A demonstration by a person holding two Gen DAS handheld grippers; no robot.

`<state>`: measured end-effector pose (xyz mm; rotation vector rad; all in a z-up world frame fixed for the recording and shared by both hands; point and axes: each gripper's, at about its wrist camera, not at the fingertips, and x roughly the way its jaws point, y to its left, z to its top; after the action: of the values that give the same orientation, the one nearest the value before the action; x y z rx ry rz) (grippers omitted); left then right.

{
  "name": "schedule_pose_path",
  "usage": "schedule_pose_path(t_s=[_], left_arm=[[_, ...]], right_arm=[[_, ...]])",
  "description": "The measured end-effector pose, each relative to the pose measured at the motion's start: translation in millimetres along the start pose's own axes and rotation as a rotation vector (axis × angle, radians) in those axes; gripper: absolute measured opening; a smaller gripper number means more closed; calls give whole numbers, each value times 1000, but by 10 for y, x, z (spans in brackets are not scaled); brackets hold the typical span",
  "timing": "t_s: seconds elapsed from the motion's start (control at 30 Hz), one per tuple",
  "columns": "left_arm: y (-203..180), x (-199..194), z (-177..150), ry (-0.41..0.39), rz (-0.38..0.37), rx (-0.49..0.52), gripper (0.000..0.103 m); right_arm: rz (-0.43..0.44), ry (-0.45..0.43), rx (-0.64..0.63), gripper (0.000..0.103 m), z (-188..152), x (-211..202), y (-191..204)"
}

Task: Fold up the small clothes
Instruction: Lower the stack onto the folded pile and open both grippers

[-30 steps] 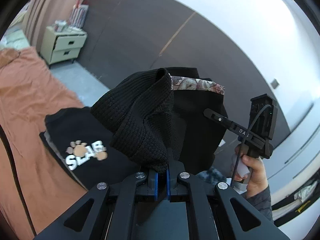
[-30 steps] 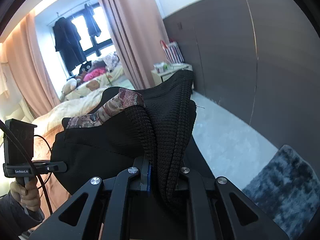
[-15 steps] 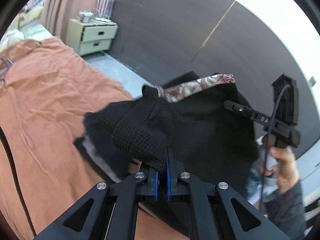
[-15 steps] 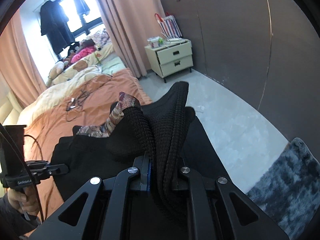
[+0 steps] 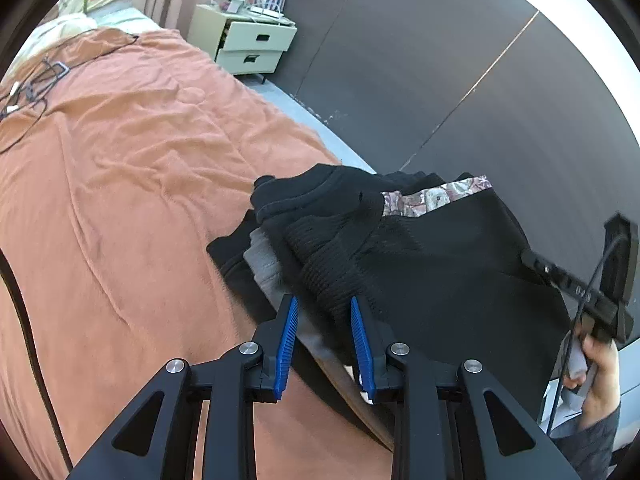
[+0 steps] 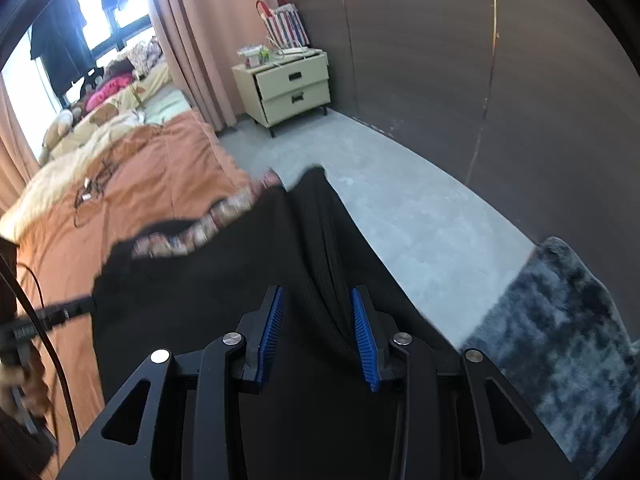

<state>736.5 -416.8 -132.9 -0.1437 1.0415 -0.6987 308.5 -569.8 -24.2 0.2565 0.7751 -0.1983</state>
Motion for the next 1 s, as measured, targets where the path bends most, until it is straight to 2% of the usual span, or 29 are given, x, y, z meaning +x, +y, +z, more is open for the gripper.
schedule_pose_path(t_s=[0.07, 0.13, 0.3, 0.37, 0.43, 0.5, 0.57, 0.73, 0.83, 1.0], left_arm=[[16, -3, -43, 5, 4, 12, 30], [30, -14, -103, 14, 4, 13, 31], [16, -107, -229, 29, 14, 17, 31], [-23, -184, -242, 19, 17, 35, 31], [-52, -251, -242, 5, 18, 52, 36], [-65, -294, -234, -8, 27, 61, 44], [-72, -323, -217, -13, 31, 65, 45], [-5, -366, -218, -9, 34, 67, 45], [99, -395, -238, 3, 46, 62, 45], [291, -482, -241, 2, 94, 46, 45]], right_arm=[[-24, 16, -22, 22, -106, 25, -44], [-94, 41, -15, 19, -104, 80, -165], [-194, 18, 158, 18, -83, -170, -714], [-163, -20, 176, 18, -47, -324, -759], [-122, -40, 146, 18, 10, -458, -688], [-85, -41, 103, 18, 31, -520, -559], [-38, -24, 46, 18, 75, -518, -386], [10, 65, -12, 18, 302, -85, -133], [-24, 103, 13, 18, 506, 240, -226], [-116, 148, 41, 18, 740, 525, -343]])
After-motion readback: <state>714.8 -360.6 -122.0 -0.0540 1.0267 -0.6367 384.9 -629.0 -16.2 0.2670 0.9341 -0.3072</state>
